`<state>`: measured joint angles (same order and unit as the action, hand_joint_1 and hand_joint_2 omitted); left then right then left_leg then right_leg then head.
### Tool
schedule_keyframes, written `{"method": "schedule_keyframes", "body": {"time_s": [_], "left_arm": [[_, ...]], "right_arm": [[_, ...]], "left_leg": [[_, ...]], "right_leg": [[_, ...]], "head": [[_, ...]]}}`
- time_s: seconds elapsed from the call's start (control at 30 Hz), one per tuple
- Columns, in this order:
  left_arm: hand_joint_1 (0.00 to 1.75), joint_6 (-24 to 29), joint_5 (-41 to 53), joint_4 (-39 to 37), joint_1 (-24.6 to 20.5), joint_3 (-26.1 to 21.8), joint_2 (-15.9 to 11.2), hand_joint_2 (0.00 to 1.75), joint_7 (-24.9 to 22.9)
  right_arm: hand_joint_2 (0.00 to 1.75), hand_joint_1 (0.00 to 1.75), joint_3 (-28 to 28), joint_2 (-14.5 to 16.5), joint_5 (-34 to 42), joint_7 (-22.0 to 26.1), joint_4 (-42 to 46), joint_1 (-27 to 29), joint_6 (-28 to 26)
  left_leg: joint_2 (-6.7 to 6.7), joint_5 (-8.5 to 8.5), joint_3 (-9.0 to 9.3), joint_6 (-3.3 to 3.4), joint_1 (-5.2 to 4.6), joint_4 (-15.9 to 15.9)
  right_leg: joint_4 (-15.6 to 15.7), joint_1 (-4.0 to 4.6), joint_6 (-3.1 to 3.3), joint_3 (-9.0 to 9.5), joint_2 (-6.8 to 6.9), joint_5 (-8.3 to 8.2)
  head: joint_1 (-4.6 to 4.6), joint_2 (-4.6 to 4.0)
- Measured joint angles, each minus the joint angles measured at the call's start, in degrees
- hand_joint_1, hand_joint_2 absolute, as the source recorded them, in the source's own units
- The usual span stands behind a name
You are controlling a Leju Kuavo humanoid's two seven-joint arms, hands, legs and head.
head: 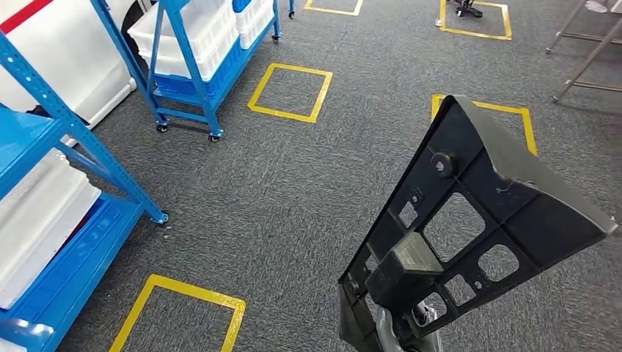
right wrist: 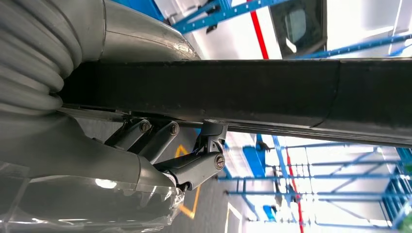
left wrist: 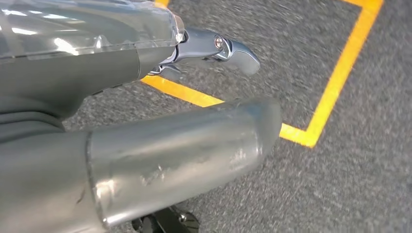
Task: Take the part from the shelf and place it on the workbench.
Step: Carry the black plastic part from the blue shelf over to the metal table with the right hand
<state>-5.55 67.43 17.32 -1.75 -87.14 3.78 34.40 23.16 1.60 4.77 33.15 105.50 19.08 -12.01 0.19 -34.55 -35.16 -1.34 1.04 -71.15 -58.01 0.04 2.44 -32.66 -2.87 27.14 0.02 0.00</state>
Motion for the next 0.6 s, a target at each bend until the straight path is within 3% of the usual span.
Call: {"method": "schedule_keyframes", "body": {"time_s": [0.07,0.13,0.2,0.23,0.3,0.37,0.43,0.47,0.53,0.6], "left_arm": [[0.0,0.0,0.0,0.0,0.0,0.0,0.0,0.0,0.0],[0.0,0.0,0.0,0.0,0.0,0.0,0.1,0.0,0.0],[0.0,0.0,0.2,0.1,-0.2,0.0,0.1,0.0,0.0],[0.0,0.0,0.2,0.1,-0.3,0.0,0.2,0.0,0.1],[0.0,0.0,0.3,0.1,-0.4,0.0,0.2,0.0,0.1],[0.0,0.0,0.3,0.1,-0.3,0.0,0.2,0.0,0.1],[0.0,0.0,0.3,0.1,-0.1,0.0,0.2,0.0,0.1],[0.0,0.0,0.3,0.1,-0.1,0.0,0.2,0.0,0.1],[0.0,-0.1,0.4,0.1,-0.3,0.0,0.2,0.0,0.1],[0.0,-0.3,0.5,0.1,-0.4,0.0,0.3,0.0,0.1]], "right_arm": [[1.75,1.75,-0.1,0.0,0.0,0.1,0.0,0.0,0.0],[1.75,1.75,-0.1,0.0,-0.1,0.2,0.0,0.1,0.1],[1.75,1.75,-0.3,0.0,-0.4,0.3,0.0,0.4,0.3],[1.75,1.75,-0.5,0.0,-0.5,0.3,0.0,0.5,0.3],[1.75,1.75,-0.7,0.0,-0.8,0.3,0.0,0.6,0.5],[1.75,1.75,-0.8,0.0,-0.9,0.3,0.1,0.5,0.6],[1.75,1.75,-0.9,0.0,-0.9,0.3,0.1,0.6,0.6],[1.75,1.75,-1.0,0.0,-0.9,0.3,0.1,0.7,0.6],[1.75,1.75,-1.0,0.1,-1.0,0.2,0.1,0.7,0.7],[1.75,1.75,-1.0,0.1,-1.1,0.2,0.3,0.6,0.7]], "left_leg": [[-2.06,3.78,2.9,-0.28,0.46,7.2],[-4.12,4.86,4.39,-0.06,0.62,11.1],[-3.82,4.78,4.46,0.74,0.38,11.3],[-3.2,4.97,4.53,1.17,0.31,11.5],[-1.88,5.37,4.58,2.01,0.27,11.9],[-0.34,5.44,4.51,2.46,0.02,12.0],[1.26,5.34,4.45,2.63,-0.26,12.0],[2.0,5.28,4.47,2.68,-0.37,12.0],[3.3,5.1,4.71,2.69,-0.53,12.0],[4.36,4.85,5.03,2.49,-0.68,12.0]], "right_leg": [[-0.9,-0.17,-0.6,-0.2,-1.62,0.41],[-1.7,-0.26,-1.36,-0.82,-3.01,0.64],[-1.8,-0.43,-2.08,-1.38,-4.18,0.38],[-1.9,-0.51,-2.36,-1.54,-3.89,0.39],[-4.2,-0.43,-2.81,-2.68,-1.09,1.9],[-10.5,-0.37,-3.11,-5.66,1.88,5.38],[-16.3,-0.44,-3.21,-8.46,2.45,7.51],[-16.7,-0.41,-3.12,-8.59,2.55,7.08],[-11.4,-0.13,-2.52,-5.66,3.37,3.78],[-4.2,0.7,-1.59,-1.71,6.05,1.43]], "head": [[-0.06,-0.01],[-0.19,-0.01],[-0.24,-0.01],[-0.23,-0.01],[0.08,0.0],[0.37,0.0],[0.39,0.0],[0.39,0.0],[0.38,0.0],[0.37,-0.01]]}}
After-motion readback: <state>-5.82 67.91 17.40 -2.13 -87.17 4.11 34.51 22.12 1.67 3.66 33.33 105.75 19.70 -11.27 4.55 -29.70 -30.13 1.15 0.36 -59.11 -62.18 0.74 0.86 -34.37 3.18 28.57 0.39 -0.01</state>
